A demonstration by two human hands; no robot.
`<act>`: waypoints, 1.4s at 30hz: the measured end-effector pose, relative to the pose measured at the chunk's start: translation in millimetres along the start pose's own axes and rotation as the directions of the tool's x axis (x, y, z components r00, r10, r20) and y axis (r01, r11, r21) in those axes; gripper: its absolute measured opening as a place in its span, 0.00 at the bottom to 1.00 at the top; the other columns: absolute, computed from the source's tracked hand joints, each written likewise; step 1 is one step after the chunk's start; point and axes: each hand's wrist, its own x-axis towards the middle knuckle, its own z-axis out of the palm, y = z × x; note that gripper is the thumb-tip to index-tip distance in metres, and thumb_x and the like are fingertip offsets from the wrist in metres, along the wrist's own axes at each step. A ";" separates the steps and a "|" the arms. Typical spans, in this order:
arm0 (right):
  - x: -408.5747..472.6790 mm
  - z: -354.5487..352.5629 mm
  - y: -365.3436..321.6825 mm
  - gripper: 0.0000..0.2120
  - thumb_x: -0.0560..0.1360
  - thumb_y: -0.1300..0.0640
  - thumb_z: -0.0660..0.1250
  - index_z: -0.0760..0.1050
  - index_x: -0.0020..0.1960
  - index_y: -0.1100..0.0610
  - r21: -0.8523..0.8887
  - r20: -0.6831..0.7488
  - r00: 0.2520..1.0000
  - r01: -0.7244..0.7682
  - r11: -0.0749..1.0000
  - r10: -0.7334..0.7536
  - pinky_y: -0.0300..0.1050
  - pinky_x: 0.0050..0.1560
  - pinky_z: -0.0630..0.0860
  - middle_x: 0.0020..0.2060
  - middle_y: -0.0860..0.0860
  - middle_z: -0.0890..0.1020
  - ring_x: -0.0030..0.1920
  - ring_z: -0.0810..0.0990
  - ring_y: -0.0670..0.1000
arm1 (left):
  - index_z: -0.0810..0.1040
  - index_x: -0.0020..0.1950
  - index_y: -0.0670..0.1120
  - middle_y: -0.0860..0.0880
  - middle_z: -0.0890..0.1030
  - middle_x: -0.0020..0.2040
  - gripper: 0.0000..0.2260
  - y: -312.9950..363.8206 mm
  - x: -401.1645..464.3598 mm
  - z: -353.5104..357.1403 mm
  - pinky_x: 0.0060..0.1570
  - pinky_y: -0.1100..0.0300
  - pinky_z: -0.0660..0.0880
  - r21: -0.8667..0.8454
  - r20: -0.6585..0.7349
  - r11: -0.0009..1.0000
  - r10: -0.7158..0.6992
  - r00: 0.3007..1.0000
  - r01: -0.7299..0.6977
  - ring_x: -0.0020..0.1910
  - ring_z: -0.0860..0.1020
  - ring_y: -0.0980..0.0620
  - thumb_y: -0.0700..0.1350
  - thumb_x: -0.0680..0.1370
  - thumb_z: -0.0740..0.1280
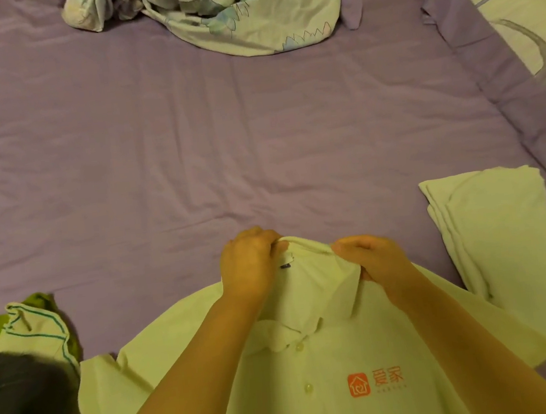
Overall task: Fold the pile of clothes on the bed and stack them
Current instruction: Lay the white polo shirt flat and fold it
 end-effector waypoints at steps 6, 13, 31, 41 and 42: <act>3.7 1.3 6.9 0.07 0.79 0.61 0.63 0.75 0.54 0.63 0.313 0.003 0.992 -0.119 0.942 0.124 0.46 0.45 0.77 0.44 0.56 0.80 0.45 0.79 0.53 | 0.80 0.50 0.49 0.50 0.75 0.52 0.13 9.1 3.5 10.6 0.34 0.60 0.62 -0.029 0.026 0.989 -0.142 0.990 0.142 0.43 0.72 0.50 0.52 0.81 0.59; -11.7 -4.8 15.7 0.09 0.75 0.59 0.68 0.76 0.47 0.67 -0.154 -0.032 0.998 -0.061 0.986 0.057 0.55 0.48 0.79 0.39 0.59 0.78 0.41 0.78 0.57 | 0.80 0.49 0.46 0.50 0.79 0.45 0.06 32.2 -17.4 11.9 0.44 0.54 0.68 -0.167 -0.087 0.986 -0.034 0.996 0.019 0.44 0.75 0.49 0.47 0.78 0.65; -44.5 6.9 38.8 0.18 0.78 0.63 0.62 0.70 0.67 0.60 -0.613 -0.048 0.866 0.368 0.699 -0.498 0.44 0.69 0.60 0.67 0.57 0.72 0.68 0.68 0.56 | 0.79 0.61 0.46 0.49 0.79 0.59 0.20 20.5 -68.9 -4.4 0.61 0.59 0.69 -0.442 -0.039 0.897 -0.045 0.998 0.023 0.60 0.74 0.50 0.33 0.74 0.58; -56.3 45.1 47.1 0.13 0.75 0.62 0.68 0.79 0.60 0.57 -0.765 0.333 0.760 0.564 0.311 -0.558 0.50 0.62 0.71 0.59 0.53 0.80 0.62 0.75 0.57 | 0.70 0.69 0.57 0.55 0.74 0.64 0.17 -42.9 -62.2 -32.5 0.72 0.56 0.47 0.345 0.493 0.795 0.298 0.817 -0.498 0.68 0.66 0.52 0.44 0.81 0.58; -54.3 52.4 44.2 0.14 0.78 0.58 0.64 0.77 0.63 0.55 -0.725 0.368 0.798 0.567 0.390 -0.477 0.44 0.64 0.67 0.61 0.51 0.78 0.64 0.72 0.53 | 0.72 0.66 0.56 0.55 0.75 0.60 0.16 -41.2 -60.2 -31.1 0.69 0.56 0.51 0.344 0.440 0.805 0.317 0.840 -0.484 0.64 0.70 0.51 0.44 0.81 0.57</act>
